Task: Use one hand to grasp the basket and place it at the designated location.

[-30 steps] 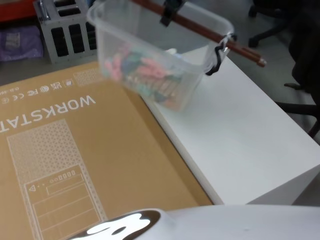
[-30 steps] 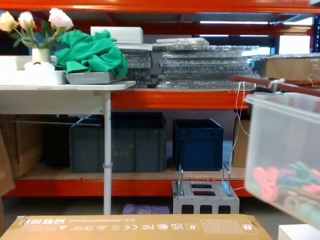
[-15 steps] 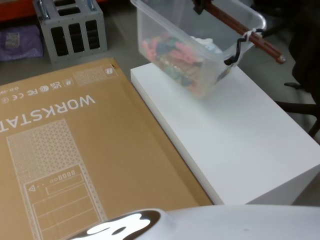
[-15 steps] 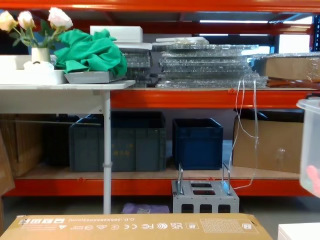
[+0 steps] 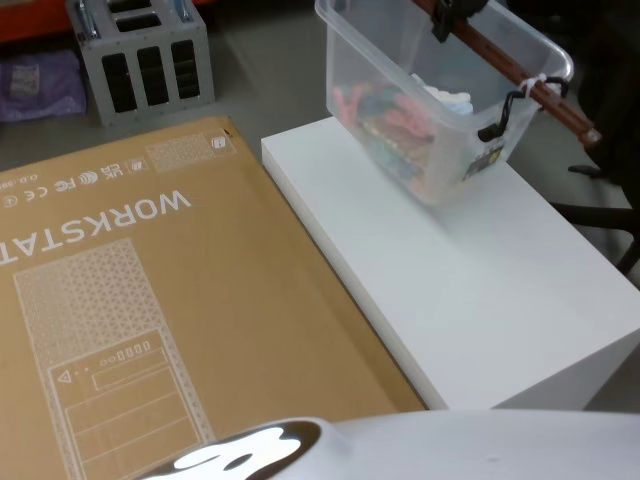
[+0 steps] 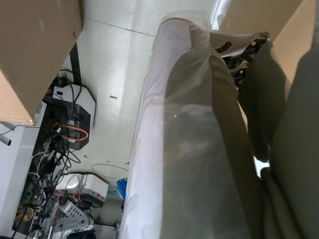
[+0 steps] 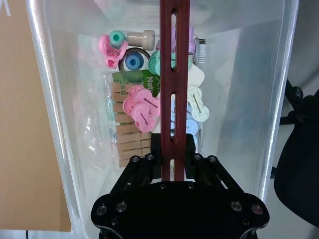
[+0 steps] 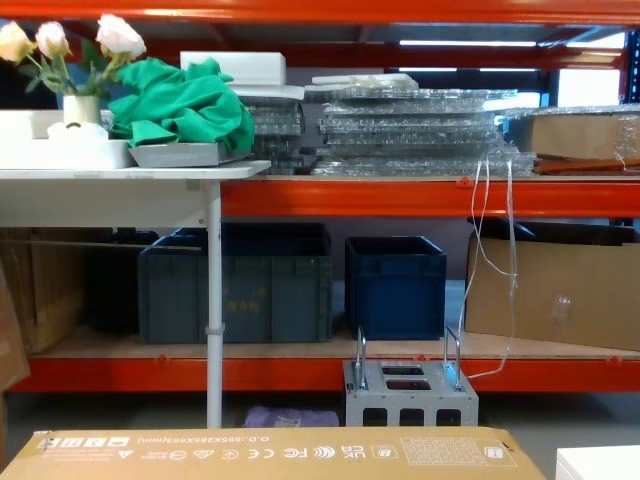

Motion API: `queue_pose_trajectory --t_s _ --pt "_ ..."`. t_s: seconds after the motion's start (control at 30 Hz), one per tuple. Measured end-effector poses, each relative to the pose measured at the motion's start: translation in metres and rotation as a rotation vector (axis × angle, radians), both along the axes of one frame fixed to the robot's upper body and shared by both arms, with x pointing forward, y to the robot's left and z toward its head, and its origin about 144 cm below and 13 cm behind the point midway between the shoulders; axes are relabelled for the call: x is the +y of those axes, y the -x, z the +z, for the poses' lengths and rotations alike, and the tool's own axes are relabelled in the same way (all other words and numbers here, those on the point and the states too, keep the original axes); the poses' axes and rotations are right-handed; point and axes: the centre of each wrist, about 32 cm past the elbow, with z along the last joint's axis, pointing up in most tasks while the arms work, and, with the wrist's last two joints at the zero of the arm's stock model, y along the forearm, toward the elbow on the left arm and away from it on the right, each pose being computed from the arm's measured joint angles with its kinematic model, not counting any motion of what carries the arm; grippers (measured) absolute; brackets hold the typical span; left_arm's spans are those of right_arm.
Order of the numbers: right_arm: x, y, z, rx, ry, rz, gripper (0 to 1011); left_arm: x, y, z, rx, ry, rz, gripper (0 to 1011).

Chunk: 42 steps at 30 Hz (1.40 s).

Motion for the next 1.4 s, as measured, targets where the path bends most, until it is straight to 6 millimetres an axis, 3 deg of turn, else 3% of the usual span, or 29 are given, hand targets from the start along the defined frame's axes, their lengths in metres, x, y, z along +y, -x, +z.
queue_pose_trajectory --t_s 0.8,1.4 --pt "-0.020 0.013 -0.046 0.102 -0.047 -0.131 237 0.000 0.000 0.000 0.000 0.000 0.000 0" --pt "-0.020 0.008 -0.059 0.117 -0.067 -0.098 237 0.000 0.000 0.000 0.000 0.000 0.000 0"
